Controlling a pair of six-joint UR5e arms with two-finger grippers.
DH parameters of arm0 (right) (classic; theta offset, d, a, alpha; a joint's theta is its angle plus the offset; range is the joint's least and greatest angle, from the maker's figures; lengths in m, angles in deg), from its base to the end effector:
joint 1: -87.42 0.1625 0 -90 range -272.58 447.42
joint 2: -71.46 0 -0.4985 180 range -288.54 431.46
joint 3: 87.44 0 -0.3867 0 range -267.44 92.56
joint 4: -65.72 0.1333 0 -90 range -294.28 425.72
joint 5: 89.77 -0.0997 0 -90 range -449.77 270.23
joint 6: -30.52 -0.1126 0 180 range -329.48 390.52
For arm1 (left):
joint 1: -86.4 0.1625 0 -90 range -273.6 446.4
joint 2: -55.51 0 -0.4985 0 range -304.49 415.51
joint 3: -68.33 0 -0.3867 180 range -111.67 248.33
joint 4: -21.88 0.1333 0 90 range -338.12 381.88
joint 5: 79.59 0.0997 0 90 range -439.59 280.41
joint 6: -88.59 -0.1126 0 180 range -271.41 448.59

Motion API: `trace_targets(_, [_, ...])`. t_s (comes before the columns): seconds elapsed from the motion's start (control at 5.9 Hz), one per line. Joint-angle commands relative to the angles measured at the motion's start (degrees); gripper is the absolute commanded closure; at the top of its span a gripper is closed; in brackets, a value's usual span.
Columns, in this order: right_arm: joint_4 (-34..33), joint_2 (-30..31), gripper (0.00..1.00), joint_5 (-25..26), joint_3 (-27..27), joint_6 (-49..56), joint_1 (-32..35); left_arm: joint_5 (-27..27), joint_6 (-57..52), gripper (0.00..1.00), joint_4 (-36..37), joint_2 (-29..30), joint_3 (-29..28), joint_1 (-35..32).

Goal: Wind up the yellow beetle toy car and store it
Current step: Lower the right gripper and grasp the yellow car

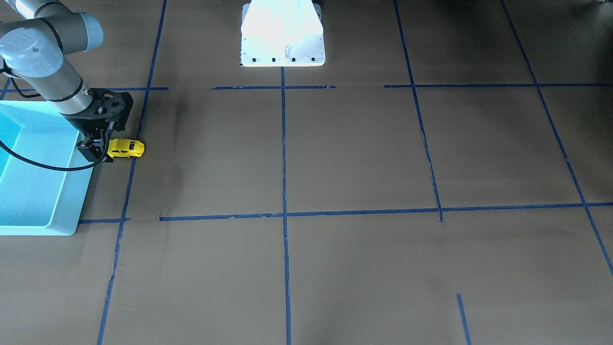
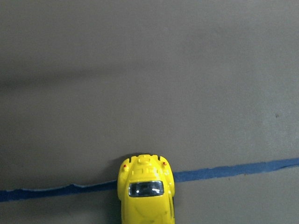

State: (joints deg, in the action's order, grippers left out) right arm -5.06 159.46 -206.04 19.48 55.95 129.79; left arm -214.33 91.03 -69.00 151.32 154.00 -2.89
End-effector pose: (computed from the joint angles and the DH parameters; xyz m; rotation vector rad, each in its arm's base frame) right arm -0.3309 -0.4148 0.5532 0.6045 -0.6070 -1.3557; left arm -0.0473 -0.5406 0.7243 0.0176 0.7815 -0.0126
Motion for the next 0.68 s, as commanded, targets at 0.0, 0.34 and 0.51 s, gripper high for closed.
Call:
trace_targets(0.0, [0.3,0.0,0.0,0.0,-0.1,-0.1,-1.5,0.0,0.0,0.0,0.0,0.0,-0.2,0.0])
trace_targets(0.34, [0.3,0.0,0.0,0.2,-0.4,0.2,-2.1,-0.1,0.0,0.0,0.1,0.1,0.4,0.0])
trace_targets(0.51, [0.2,0.2,0.0,0.2,-0.6,0.2,-2.4,-0.1,0.0,0.0,0.3,0.1,0.4,0.0])
